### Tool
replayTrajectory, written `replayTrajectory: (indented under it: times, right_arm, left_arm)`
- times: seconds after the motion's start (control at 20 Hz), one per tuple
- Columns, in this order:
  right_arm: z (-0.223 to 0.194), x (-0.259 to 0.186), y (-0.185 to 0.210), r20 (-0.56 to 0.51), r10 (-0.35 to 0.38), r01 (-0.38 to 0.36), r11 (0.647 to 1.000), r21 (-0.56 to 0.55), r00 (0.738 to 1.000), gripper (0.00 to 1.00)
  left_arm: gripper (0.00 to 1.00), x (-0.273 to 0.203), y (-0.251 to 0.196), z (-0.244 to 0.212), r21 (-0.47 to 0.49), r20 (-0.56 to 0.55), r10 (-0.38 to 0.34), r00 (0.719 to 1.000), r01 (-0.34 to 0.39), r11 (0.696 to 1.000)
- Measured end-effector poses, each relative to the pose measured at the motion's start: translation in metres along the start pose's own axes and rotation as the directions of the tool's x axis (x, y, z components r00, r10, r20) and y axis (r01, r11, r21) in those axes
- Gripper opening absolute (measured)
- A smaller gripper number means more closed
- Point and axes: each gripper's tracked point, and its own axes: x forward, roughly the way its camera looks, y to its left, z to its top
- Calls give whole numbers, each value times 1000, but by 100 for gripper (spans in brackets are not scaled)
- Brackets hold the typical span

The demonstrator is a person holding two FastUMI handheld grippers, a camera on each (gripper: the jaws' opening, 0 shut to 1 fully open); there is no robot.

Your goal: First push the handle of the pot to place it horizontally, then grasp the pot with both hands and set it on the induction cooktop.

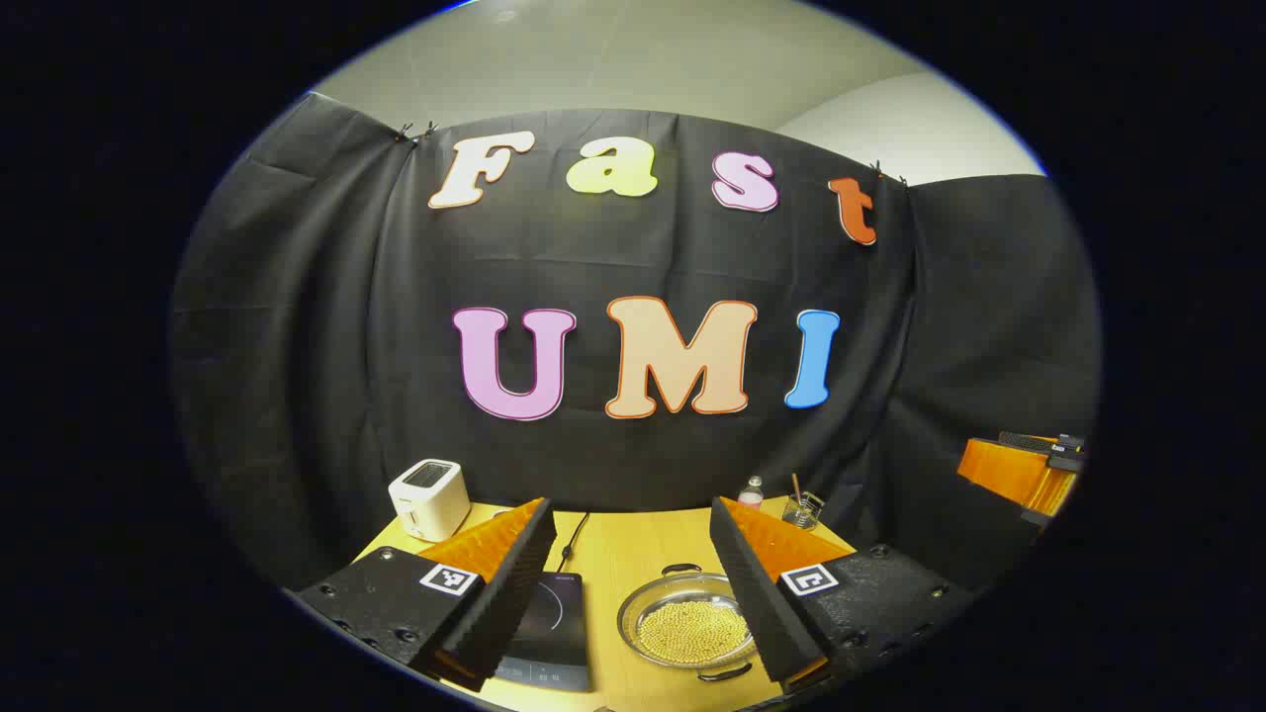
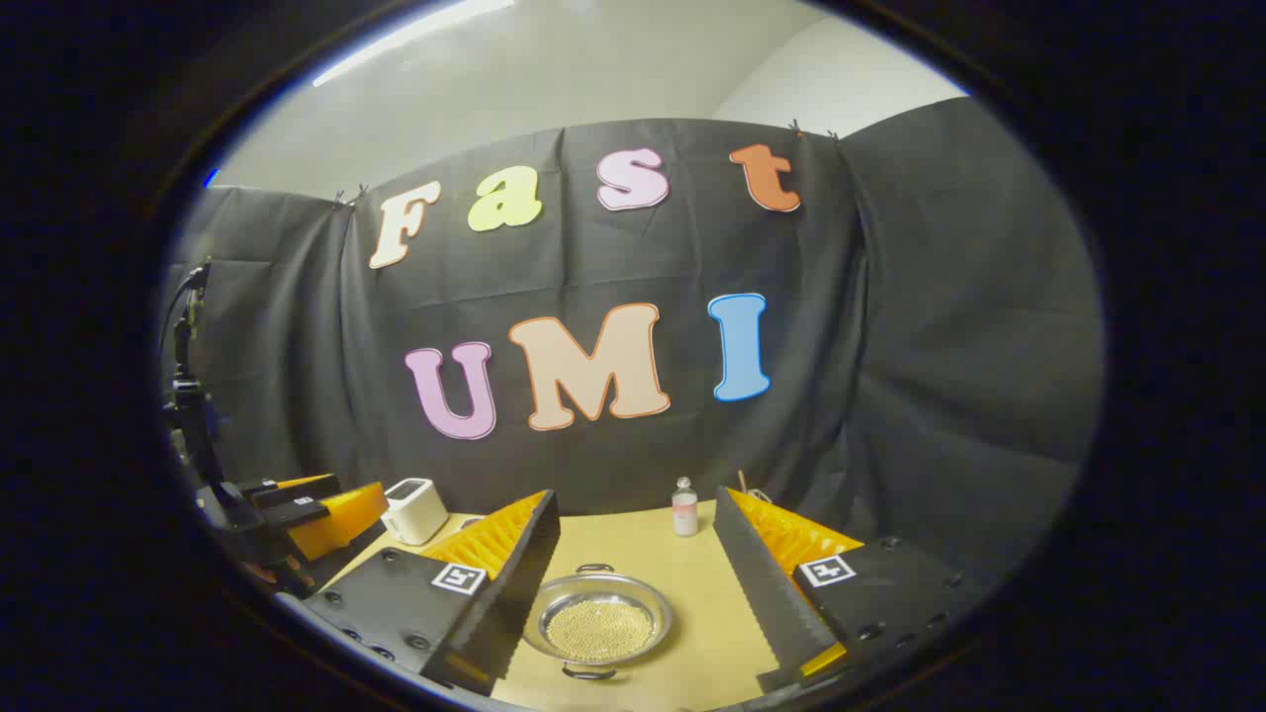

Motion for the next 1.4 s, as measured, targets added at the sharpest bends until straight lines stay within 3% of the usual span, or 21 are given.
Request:
replayTrajectory:
  times: [0.15, 0.2, 0.25, 0.35, 1.15, 1.2, 1.25, 1.35, 1.4]
  right_arm:
    - [1, 1, -3, 3, -6, 6, 1000, -7, 1000, 91]
    - [1, 2, -3, 3, -9, 9, 1000, -9, 1000, 98]
    - [1, 1, -4, 1, -9, 9, 1000, -11, 1000, 91]
    - [0, 2, -3, 2, -11, 11, 1000, -15, 1000, 91]
    - [-19, 14, 35, -32, -4, 3, 1000, -20, 999, 92]
    - [-21, 18, 37, -31, -2, 1, 1000, -29, 1000, 98]
    - [-22, 18, 41, -38, -6, 5, 999, -34, 999, 91]
    - [-33, 21, 45, -54, -9, 7, 999, -39, 998, 71]
    - [-37, 23, 47, -64, -11, 9, 999, -37, 998, 80]
  left_arm:
    - [92, 1, 2, -2, -2, -4, 7, 1000, -7, 1000]
    - [95, 1, 3, -3, 0, -6, 11, 1000, -11, 1000]
    - [92, 1, 4, -3, 2, -7, 13, 1000, -13, 1000]
    - [96, 1, 7, -5, 6, -8, 19, 1000, -19, 1000]
    - [92, -2, 51, -18, 29, -28, 52, 998, -51, 998]
    - [95, -2, 55, -18, 32, -26, 56, 998, -55, 998]
    - [92, -2, 61, -18, 36, -24, 61, 998, -60, 998]
    - [95, -3, 70, -19, 47, -27, 68, 997, -67, 997]
    - [92, -3, 75, -20, 54, -26, 72, 997, -70, 996]
